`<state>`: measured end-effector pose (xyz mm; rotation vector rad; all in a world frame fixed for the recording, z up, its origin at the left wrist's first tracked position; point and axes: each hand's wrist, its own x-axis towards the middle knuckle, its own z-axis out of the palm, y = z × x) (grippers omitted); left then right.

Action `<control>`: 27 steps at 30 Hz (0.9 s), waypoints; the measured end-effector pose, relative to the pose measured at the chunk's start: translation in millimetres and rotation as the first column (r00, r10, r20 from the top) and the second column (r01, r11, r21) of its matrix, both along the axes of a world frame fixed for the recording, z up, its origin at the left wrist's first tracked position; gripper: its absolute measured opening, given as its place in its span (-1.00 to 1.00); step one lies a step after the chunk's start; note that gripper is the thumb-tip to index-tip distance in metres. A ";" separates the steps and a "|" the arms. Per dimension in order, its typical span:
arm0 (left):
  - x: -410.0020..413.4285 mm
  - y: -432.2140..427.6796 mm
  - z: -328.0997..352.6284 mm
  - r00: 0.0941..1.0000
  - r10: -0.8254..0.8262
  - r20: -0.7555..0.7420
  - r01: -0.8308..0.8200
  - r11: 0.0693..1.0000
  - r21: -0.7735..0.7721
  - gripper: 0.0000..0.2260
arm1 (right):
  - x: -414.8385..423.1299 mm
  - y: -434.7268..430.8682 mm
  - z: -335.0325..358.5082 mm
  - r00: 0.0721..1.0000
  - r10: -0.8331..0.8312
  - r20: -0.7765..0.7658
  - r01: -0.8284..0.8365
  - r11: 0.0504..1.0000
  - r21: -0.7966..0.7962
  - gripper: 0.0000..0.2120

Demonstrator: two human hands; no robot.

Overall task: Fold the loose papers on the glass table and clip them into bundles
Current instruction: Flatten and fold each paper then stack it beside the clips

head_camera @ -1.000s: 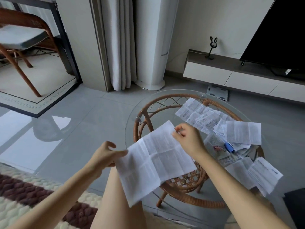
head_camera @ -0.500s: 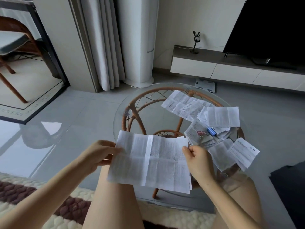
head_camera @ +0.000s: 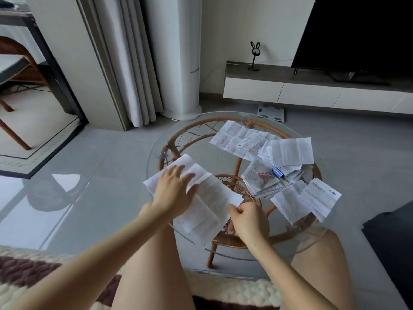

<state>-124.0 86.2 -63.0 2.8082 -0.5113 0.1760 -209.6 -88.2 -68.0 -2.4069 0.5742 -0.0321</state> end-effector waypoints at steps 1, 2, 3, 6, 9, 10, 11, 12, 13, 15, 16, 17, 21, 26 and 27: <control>-9.6 -0.1 -5.3 0.999 -0.021 -0.034 0.023 0.998 0.062 -0.47 | -0.1 0.7 0.2 1.000 0.005 0.003 -0.004 1.000 -0.010 -0.56; -15.1 0.2 -11.0 0.996 -0.022 -0.083 0.034 0.989 0.146 -0.41 | 0.6 1.1 -0.5 1.000 0.010 0.002 -0.010 1.000 -0.004 -0.55; -18.4 0.6 -16.7 0.991 -0.008 -0.136 0.037 0.976 0.214 -0.38 | 1.6 1.6 -0.9 1.000 0.014 -0.004 -0.014 1.000 0.011 -0.55; -18.2 1.2 -29.3 0.971 0.027 -0.238 0.028 0.973 0.227 -0.15 | 7.6 -1.5 -1.9 1.000 0.017 0.001 -0.017 0.996 0.085 -0.57; -15.0 -0.1 -31.4 0.978 0.021 -0.209 0.024 0.977 0.214 -0.12 | 15.7 -9.4 -1.6 0.999 -0.029 0.024 0.024 0.983 0.184 -0.61; -14.3 0.2 -29.8 0.984 0.021 -0.179 0.018 0.976 0.217 -0.17 | 18.6 -12.1 -1.8 0.999 -0.045 0.026 0.039 0.983 0.178 -0.65; -13.3 0.6 -28.6 0.989 0.022 -0.144 0.010 0.976 0.218 -0.21 | 20.9 -13.9 -1.8 0.998 -0.056 0.014 0.053 0.987 0.154 -0.68; -11.7 1.0 -27.2 0.994 0.022 -0.108 0.001 0.977 0.211 -0.23 | 23.3 -14.8 -2.6 0.998 -0.057 -0.001 0.057 0.991 0.125 -0.70; -9.8 1.8 -26.8 0.996 0.024 -0.082 -0.007 0.979 0.203 -0.24 | 25.0 -14.3 -3.0 0.999 -0.051 -0.015 0.053 0.994 0.097 -0.70; -6.0 3.3 -27.0 0.998 0.022 -0.056 -0.011 0.981 0.196 -0.25 | 26.9 -13.3 -6.3 0.999 -0.033 -0.034 0.034 0.999 0.040 -0.67; -4.4 4.3 -28.5 0.998 0.017 -0.062 -0.004 0.981 0.196 -0.25 | 27.4 -12.5 -7.9 0.999 -0.024 -0.038 0.024 1.000 0.012 -0.66; -3.8 5.1 -30.1 0.997 0.011 -0.075 0.004 0.980 0.197 -0.23 | 27.3 -12.1 -8.1 0.999 -0.017 -0.043 0.017 1.000 -0.006 -0.65; -4.2 6.6 -36.1 0.993 0.003 -0.120 0.019 0.984 0.179 -0.11 | 28.2 -12.3 -8.7 0.999 0.000 -0.052 -0.002 0.999 -0.037 -0.64; -3.6 7.2 -38.0 0.990 -0.009 -0.143 0.035 0.983 0.180 -0.12 | 27.2 -13.4 -6.0 0.997 0.027 -0.067 -0.029 0.999 -0.032 -0.68; -3.3 7.9 -38.3 0.990 -0.013 -0.144 0.039 0.983 0.177 -0.13 | 26.8 -13.4 -5.3 0.997 0.031 -0.068 -0.033 0.999 -0.033 -0.69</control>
